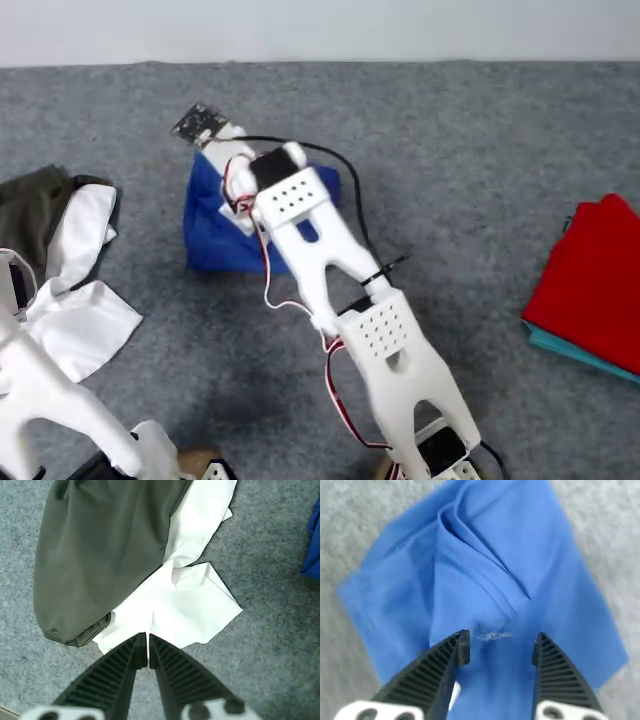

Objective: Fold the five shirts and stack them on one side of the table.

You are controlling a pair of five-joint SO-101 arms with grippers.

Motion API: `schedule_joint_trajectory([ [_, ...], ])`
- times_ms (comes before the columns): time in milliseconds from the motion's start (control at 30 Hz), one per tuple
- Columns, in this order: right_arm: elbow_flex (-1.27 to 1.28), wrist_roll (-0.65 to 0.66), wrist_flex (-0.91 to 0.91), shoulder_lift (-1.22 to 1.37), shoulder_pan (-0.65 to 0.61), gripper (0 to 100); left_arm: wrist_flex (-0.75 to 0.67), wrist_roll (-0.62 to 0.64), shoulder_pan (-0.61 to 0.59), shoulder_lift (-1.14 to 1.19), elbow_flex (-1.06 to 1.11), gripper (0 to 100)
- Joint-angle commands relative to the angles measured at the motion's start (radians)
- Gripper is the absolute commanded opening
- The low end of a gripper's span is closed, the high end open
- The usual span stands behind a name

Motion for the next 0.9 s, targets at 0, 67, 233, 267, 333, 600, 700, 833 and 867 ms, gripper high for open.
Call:
schedule_joint_trajectory([
  [0,-0.054,-0.018,-0.062,0.024,-0.018,21.4,0.003,0.011,0.006,-0.034,-0.01,2],
  [67,-0.054,-0.018,-0.073,0.056,-0.025,21.0,0.002,0.011,0.006,-0.034,-0.007,2],
  [233,-0.054,-0.011,-0.074,0.087,-0.039,5.9,0.002,0.011,0.006,-0.034,-0.007,2],
  [267,-0.054,-0.008,-0.071,0.079,-0.041,2.3,0.002,0.011,0.006,-0.034,-0.007,2],
  [333,-0.054,0.026,-0.056,0.048,-0.042,1.4,0.002,0.011,0.006,-0.034,-0.007,2],
  [600,-0.054,0.12,0.016,-0.122,-0.104,1.0,0.002,0.011,0.006,-0.034,-0.007,2],
  [700,-0.051,0.143,0.027,-0.154,-0.122,1.0,0.002,0.011,0.006,-0.034,-0.007,2],
  [833,-0.049,0.141,0.058,-0.157,-0.134,1.5,0.002,0.011,0.006,-0.034,-0.007,2],
  [867,-0.048,0.141,0.081,-0.157,-0.142,2.8,0.002,0.011,0.006,-0.034,-0.007,2],
])
